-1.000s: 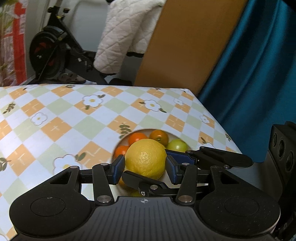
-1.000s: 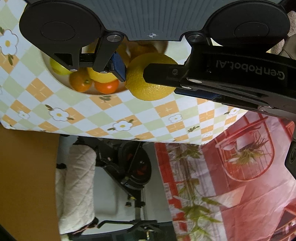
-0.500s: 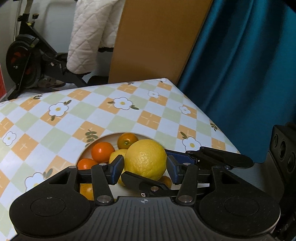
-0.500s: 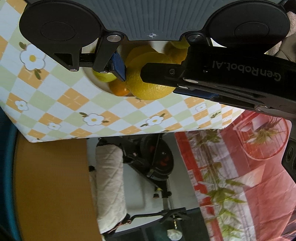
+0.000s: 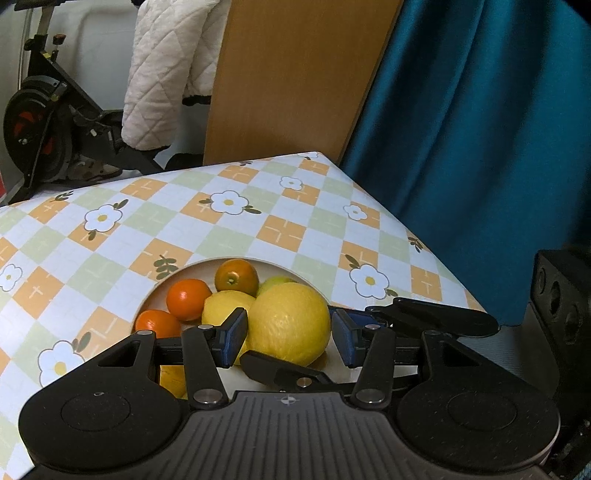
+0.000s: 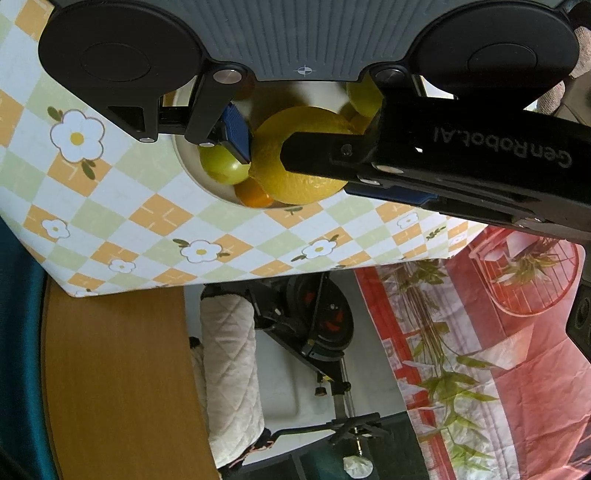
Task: Organize fruits
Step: 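Carry the lemon onto the plate and open the left gripper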
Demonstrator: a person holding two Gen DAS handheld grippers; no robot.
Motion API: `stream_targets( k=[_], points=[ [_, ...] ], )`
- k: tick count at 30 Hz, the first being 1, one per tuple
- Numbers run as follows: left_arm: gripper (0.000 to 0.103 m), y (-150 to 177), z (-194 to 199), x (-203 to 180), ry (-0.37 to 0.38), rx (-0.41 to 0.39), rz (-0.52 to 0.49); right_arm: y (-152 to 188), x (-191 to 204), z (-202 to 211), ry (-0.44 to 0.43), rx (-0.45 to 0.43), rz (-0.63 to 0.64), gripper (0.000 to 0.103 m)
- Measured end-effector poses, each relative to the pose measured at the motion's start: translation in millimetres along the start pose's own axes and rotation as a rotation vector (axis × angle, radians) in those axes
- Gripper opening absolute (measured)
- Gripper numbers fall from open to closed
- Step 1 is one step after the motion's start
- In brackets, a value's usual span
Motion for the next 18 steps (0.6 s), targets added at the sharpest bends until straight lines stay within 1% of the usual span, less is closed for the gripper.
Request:
stream_targets(
  k=[3, 6, 10, 13, 14, 15, 18],
  points=[
    [0.052, 2.9, 0.3, -5.7, 0.023, 0.001, -0.005, 7.6, -3.7, 2.5, 0.009, 0.016, -0.011, 0.061],
    [0.052, 11.4, -2.8, -10.3, 0.033, 0.021, -0.015, 14.8, -9.5, 0.5, 0.023, 0.039, -0.038, 0.06],
    [0.051, 19.7, -7.1, -5.2, 0.039, 0.044, 0.024, 22.8, -10.6, -3.3, 0.027, 0.06, -0.042, 0.058],
    [0.048, 21.0, -9.2, -5.2, 0.062, 0.051, 0.046, 24.1, -5.4, -5.8, 0.001, 0.065, -0.037, 0.051],
    [0.047, 20.4, -9.8, -6.1, 0.063, 0.047, 0.044, 23.4, -1.2, -6.0, -0.016, 0.059, -0.028, 0.047],
    [0.047, 19.9, -10.7, -6.3, 0.062, 0.047, 0.042, 22.2, 1.5, -6.8, -0.02, 0.057, -0.018, 0.045],
    [0.047, 20.6, -13.0, -4.9, 0.06, 0.04, 0.039, 21.9, 3.1, -11.5, -0.012, 0.058, 0.007, 0.045]
  ],
)
Point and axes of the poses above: each gripper's, at about its wrist camera, not at the fingertips, and z roughly against the way its jaws point, x to its left, y to its underside, the point moved 9 cm from there along -z, roughly the way its jaws point, and after that the axes turned 11 degrees about -x, right-handed, at the moved point
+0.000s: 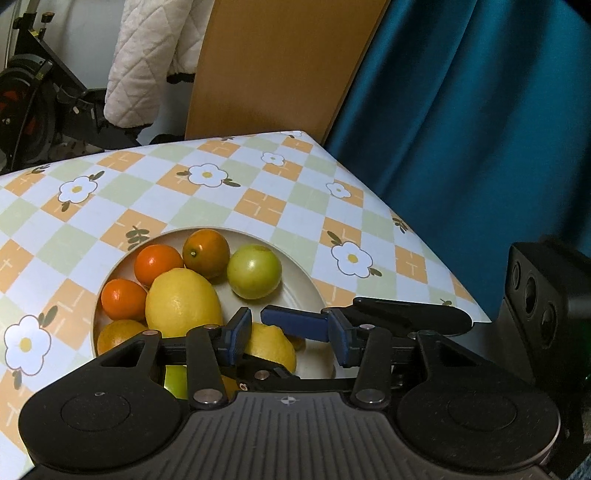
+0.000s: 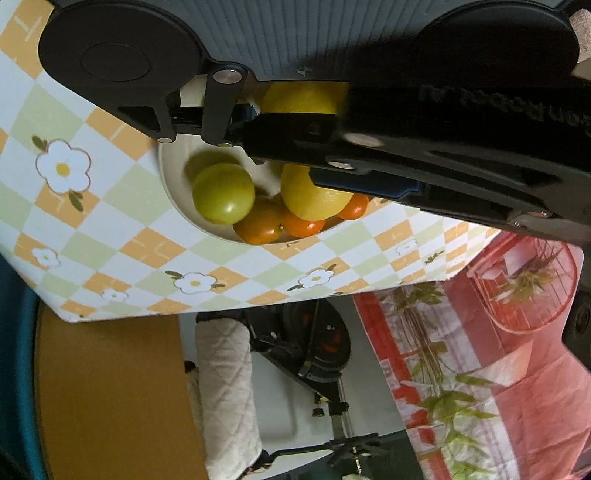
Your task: Organize fruits
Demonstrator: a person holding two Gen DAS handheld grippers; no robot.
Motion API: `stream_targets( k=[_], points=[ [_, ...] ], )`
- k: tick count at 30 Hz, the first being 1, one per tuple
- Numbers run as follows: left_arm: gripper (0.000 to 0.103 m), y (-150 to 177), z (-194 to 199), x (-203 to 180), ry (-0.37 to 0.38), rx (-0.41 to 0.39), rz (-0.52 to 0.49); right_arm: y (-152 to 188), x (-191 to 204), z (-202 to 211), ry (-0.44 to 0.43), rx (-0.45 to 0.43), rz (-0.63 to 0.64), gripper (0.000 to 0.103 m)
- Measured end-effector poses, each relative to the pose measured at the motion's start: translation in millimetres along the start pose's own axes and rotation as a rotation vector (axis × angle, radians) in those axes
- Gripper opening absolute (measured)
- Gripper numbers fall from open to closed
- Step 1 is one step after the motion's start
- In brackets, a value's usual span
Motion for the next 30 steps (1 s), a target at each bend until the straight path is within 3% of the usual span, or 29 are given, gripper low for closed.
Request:
stream_targets(
  k=[8, 17, 30],
  points=[
    [0.046, 0.1, 0.3, 1.5, 0.0, 0.003, 0.005, 0.7, -0.8, 2.8, -0.006, 0.001, -0.002, 0.046],
    [0.047, 14.1, 2.1, 21.1, -0.031, 0.043, 0.071, 15.2, -5.3, 9.5, 0.019, 0.051, 0.031, 0.054],
    [0.047, 16.9, 7.5, 28.1, -0.047, 0.032, 0.088, 16.9, -8.1, 15.6, 0.027, 0.05, 0.046, 0.05]
  ],
)
Point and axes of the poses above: each gripper's, at about its wrist camera, not at the fingertips, and z roughly against the way its jaws point, x to its left, y to its underside, the point moved 9 cm from there along -z, roughly the way its jaws point, and after that the axes turned 11 degrees about -x, right-handed, at the moved point
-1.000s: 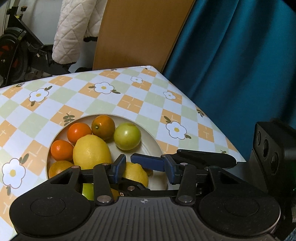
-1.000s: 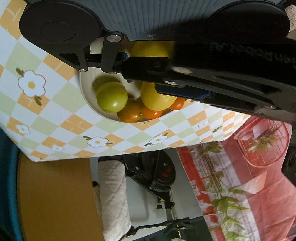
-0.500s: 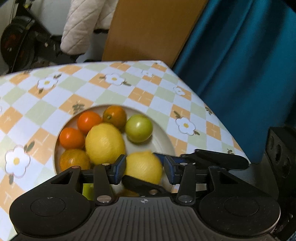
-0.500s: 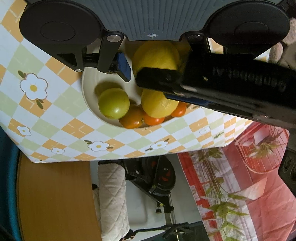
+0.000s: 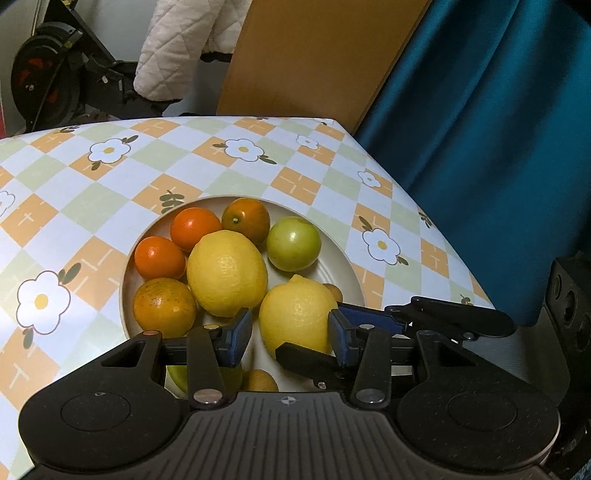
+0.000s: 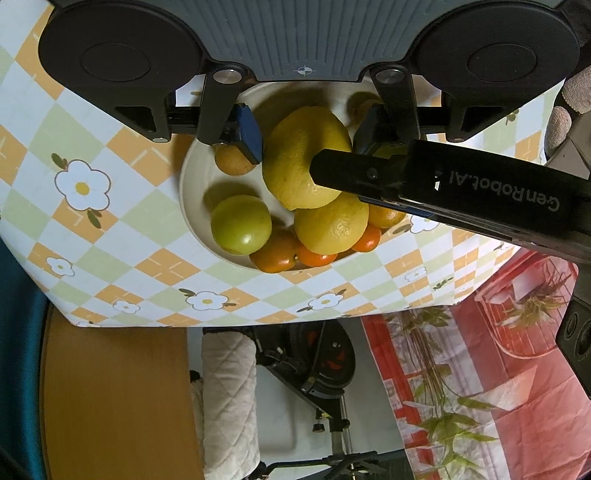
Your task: Organize fruits
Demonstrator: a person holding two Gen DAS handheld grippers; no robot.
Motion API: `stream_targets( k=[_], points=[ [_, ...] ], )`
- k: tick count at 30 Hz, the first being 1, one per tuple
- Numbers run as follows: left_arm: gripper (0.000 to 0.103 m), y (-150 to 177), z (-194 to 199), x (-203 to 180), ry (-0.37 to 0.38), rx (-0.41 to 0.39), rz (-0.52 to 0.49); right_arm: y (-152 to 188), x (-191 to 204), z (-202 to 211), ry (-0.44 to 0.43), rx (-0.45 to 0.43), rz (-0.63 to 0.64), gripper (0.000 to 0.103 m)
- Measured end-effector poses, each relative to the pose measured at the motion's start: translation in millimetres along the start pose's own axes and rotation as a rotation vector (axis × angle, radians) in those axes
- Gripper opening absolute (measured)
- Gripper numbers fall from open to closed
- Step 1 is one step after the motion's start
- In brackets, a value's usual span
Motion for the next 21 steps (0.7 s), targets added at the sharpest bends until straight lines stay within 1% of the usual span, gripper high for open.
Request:
stream_targets(
  k=[9, 11, 15, 16, 17, 19, 21],
  points=[
    [0.049, -2.6, 6.6, 5.0, -0.038, -0.018, -0.006, -1.3, 0.8, 1.4, 0.018, 0.005, 0.015, 0.049],
    [0.053, -4.5, 10.8, 6.2, -0.045, -0.033, -0.009, -3.0, 1.3, 2.9, 0.022, 0.001, 0.019, 0.049],
    [0.054, -9.1, 21.1, 7.2, -0.065, -0.068, -0.031, -7.5, 2.1, 6.5, 0.036, -0.01, 0.027, 0.049],
    [0.056, -10.4, 23.5, 7.6, -0.07, -0.078, -0.035, -8.7, 3.0, 7.6, 0.038, -0.013, 0.028, 0.05],
    [0.064, -11.9, 27.1, 8.7, -0.078, -0.09, -0.04, -10.1, 3.8, 9.0, 0.041, -0.017, 0.03, 0.05],
    [0.072, -15.8, 35.6, 11.1, -0.101, -0.123, -0.049, -13.2, 4.9, 11.1, 0.046, -0.025, 0.036, 0.05],
    [0.075, -20.1, 45.0, 12.5, -0.122, -0.154, -0.057, -16.6, 6.0, 14.0, 0.052, -0.034, 0.04, 0.052]
  ],
)
Point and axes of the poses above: each gripper's, at about its wrist camera, not at the fingertips, and z roughly against the way its jaws point, x to its left, y to its underside, the point moved 9 cm from there along -z, roughly the way its jaws point, and after that the axes turned 11 degrees about -x, right-handed, at the moved point
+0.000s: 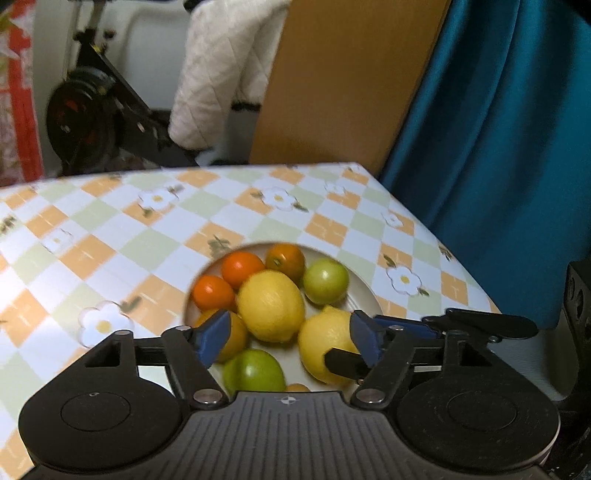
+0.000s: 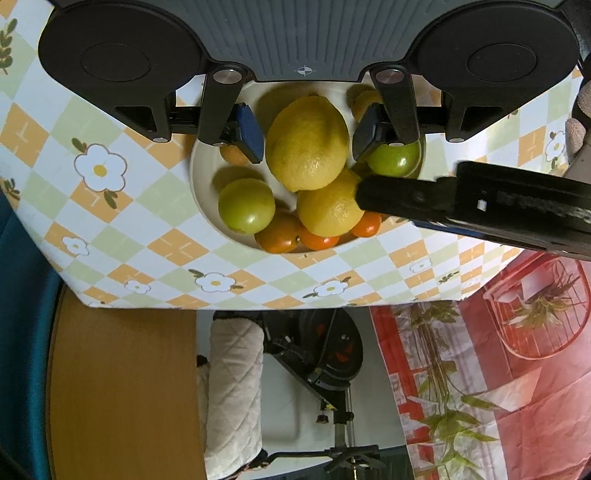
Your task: Organize fruits
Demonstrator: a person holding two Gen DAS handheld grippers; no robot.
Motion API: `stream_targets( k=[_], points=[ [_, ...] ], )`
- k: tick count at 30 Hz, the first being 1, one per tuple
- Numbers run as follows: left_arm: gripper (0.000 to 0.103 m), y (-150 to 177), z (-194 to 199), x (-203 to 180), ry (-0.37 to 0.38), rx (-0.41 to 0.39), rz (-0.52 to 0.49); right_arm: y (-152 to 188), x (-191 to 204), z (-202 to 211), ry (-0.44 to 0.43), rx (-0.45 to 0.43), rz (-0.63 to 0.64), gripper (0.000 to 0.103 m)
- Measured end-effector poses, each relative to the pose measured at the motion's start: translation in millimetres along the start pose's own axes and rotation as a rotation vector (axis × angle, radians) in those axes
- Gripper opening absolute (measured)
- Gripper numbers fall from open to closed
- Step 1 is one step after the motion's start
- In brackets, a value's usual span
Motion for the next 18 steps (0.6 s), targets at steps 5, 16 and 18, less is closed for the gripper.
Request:
stream_targets(
  k=[5, 16, 18],
  points=[
    [0.087, -11.3, 20.3, 7.9, -0.053, -0.058, -0.005, -8.4, 0.6, 6.6, 0.02, -0.019, -0.006, 0.061],
    [0.09, -26.1, 53.4, 19.3, -0.137, -0.138, -0.011, -25.6, 6.6, 24.1, 0.063, -0.061, -0.016, 0.095],
    [0.09, -31.0, 61.5, 20.5, -0.16, -0.159, -0.022, -29.8, 8.3, 27.7, 0.065, -0.07, -0.023, 0.102]
  ],
)
Point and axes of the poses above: each gripper's, at about its wrist camera, not at the fingertips, and z roughly against the way its jaws point, x to its left, y to its underside, the point moved 9 cm from there along -z, roughly the way its jaws point, and after that the axes turned 11 degrees about -x, right-handed, at the moved point
